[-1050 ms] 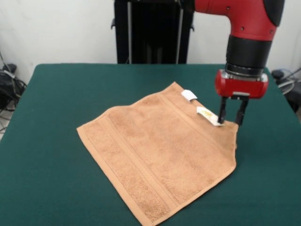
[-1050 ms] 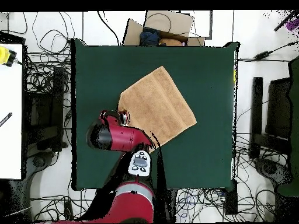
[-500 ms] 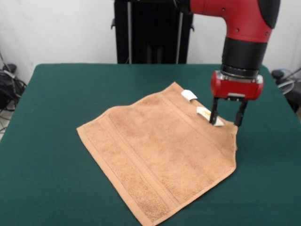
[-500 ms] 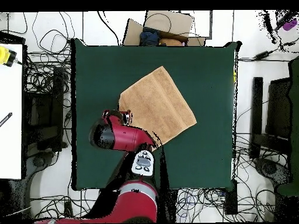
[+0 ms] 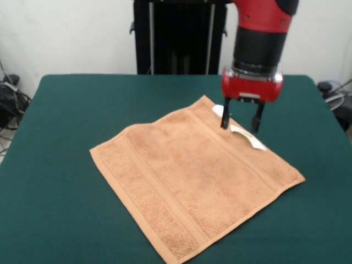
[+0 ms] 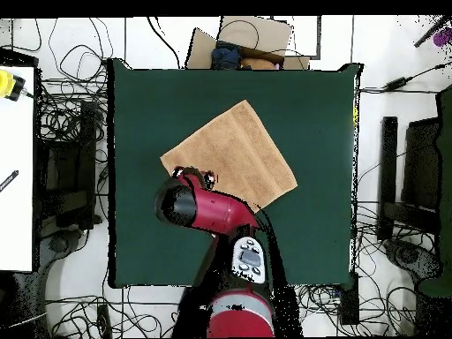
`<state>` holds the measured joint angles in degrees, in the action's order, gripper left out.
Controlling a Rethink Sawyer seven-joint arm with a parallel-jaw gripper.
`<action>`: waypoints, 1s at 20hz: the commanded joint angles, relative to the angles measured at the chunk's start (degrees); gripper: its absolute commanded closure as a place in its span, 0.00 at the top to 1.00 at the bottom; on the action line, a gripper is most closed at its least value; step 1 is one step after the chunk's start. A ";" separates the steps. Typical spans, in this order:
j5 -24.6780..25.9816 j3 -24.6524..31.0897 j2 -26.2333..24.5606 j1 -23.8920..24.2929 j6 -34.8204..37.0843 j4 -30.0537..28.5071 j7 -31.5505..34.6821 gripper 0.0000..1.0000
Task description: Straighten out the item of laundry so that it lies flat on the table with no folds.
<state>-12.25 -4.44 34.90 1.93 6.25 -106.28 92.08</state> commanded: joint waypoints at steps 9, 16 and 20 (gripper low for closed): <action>-0.77 2.19 17.00 2.35 31.90 -2.59 8.04 1.00; 3.76 1.35 18.44 5.88 44.98 5.34 2.11 1.00; 5.74 1.63 18.61 8.00 45.73 6.08 -0.18 1.00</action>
<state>-10.68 -4.37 52.73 6.62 47.82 -102.56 92.08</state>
